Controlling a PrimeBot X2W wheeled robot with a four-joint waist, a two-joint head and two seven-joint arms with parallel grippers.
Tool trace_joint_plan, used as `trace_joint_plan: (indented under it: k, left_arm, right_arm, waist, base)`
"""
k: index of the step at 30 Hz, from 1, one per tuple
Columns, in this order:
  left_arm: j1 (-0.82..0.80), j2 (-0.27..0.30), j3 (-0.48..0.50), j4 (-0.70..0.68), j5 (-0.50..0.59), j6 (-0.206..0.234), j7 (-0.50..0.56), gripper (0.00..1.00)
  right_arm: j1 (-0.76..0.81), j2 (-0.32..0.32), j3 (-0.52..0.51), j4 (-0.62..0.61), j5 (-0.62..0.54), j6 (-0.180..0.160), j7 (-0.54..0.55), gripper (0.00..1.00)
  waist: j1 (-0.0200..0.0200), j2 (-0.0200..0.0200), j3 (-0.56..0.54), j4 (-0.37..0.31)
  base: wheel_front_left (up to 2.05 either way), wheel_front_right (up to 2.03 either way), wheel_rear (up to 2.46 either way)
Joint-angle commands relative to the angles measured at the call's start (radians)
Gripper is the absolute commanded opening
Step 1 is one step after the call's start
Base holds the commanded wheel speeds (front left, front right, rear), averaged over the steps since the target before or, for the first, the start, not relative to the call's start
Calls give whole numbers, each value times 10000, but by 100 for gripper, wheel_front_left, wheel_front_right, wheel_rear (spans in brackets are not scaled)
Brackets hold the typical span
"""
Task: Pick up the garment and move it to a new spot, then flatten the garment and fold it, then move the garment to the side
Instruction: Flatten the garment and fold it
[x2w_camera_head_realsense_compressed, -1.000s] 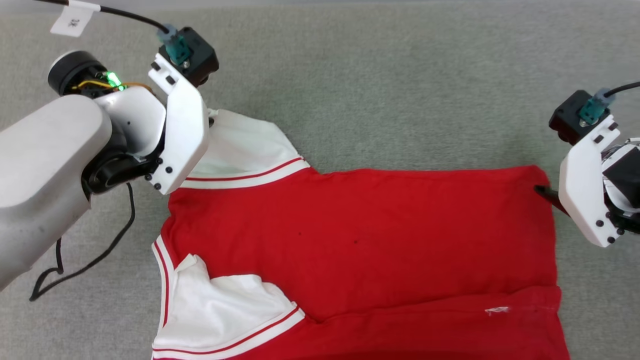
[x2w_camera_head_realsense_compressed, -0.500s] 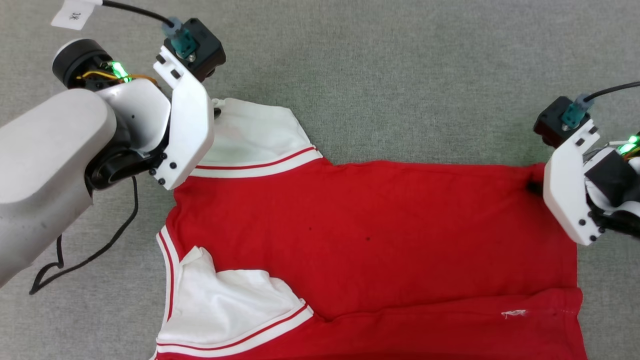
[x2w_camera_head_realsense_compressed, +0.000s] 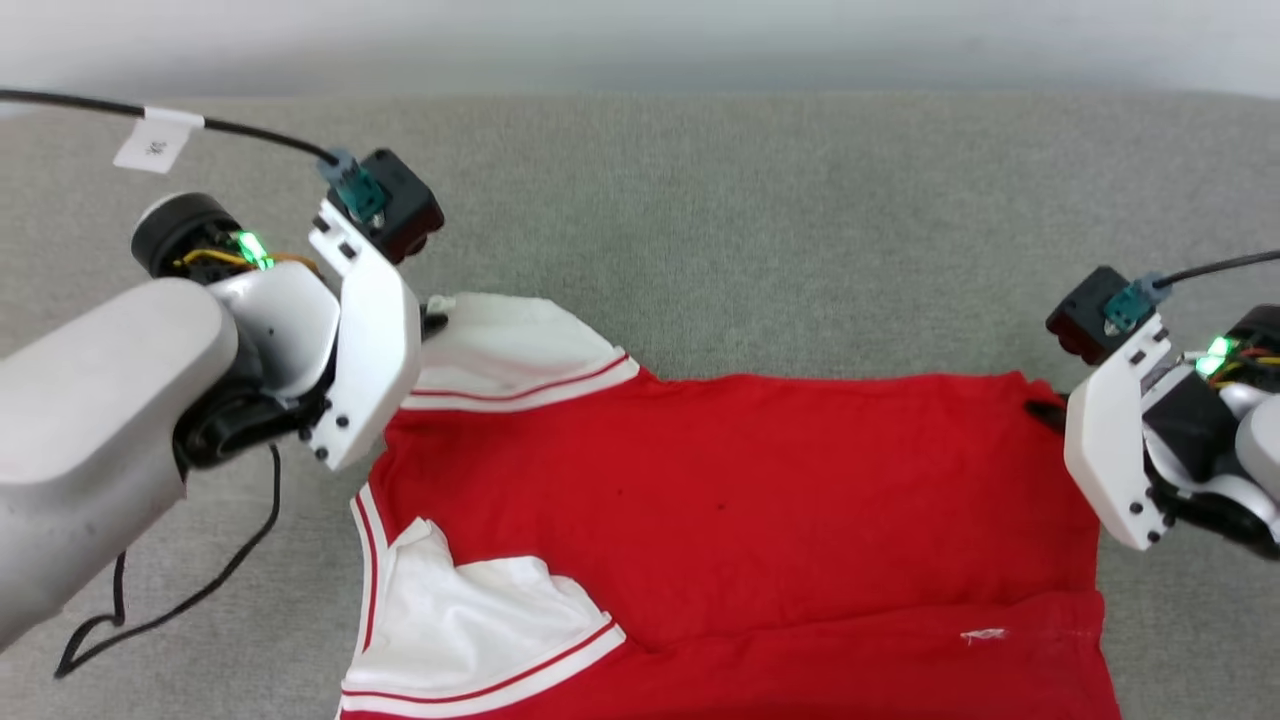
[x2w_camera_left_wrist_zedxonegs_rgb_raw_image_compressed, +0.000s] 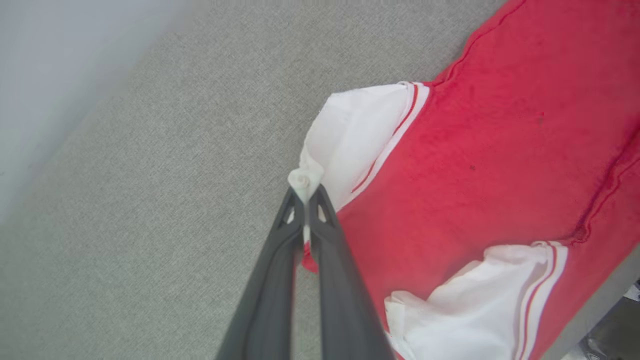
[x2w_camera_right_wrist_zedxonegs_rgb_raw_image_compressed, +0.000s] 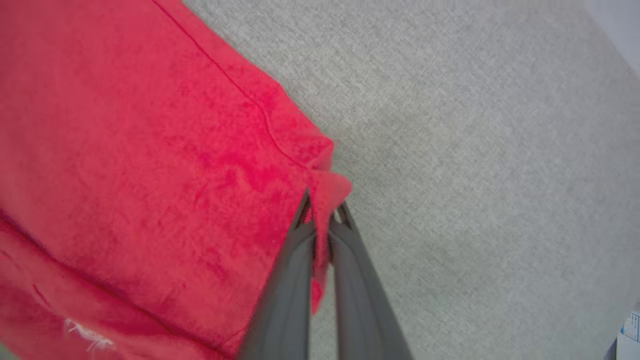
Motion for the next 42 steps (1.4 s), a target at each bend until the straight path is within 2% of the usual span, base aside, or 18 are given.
trace_joint_plan:
  k: [1,10,22,27,37,38,39,42]
  left_arm:
    - [287,155,-25,-133,-91,-5,-44,0]
    - [1531,960,-57,-1431,-198,11,225,0]
    - [3695,1901,-75,-2901,-221,324,754,0]
    - [4790,1867,-65,-2791,-102,443,695,0]
    - [5799,1079,-62,-1308,-85,415,-123,0]
    - [5818,997,-32,-1133,-47,443,-260,40]
    - [5809,929,23,-995,58,489,-478,100]
    - [5723,876,201,-851,183,505,-995,100]
  right_arm:
    - [235,33,23,16,102,-8,-205,0]
    - [1425,-340,-294,-52,242,-8,-1305,0]
    - [3413,-903,-904,-753,359,-8,-1637,0]
    - [4256,-832,-1173,-993,291,-8,-1574,0]
    - [5032,-120,-1663,-565,120,-8,-1494,0]
    - [5042,-38,-1725,-502,76,-8,-1543,25]
    - [5033,27,-1819,-466,37,-8,-1622,100]
    - [5031,36,-2040,-683,-39,-8,-1797,100]
  waist:
    - [0,0,-512,-8]
    - [0,0,-1614,146]
    - [0,0,-2280,318]
    - [0,0,-2124,265]
    - [0,0,-1522,193]
    - [0,0,-1502,189]
    - [0,0,-1493,182]
    - [0,0,-1558,177]
  base:
    - [0,0,0]
    - [0,0,0]
    - [0,0,0]
    - [0,0,0]
    - [0,0,0]
    - [0,0,0]
    - [0,0,0]
    - [0,0,0]
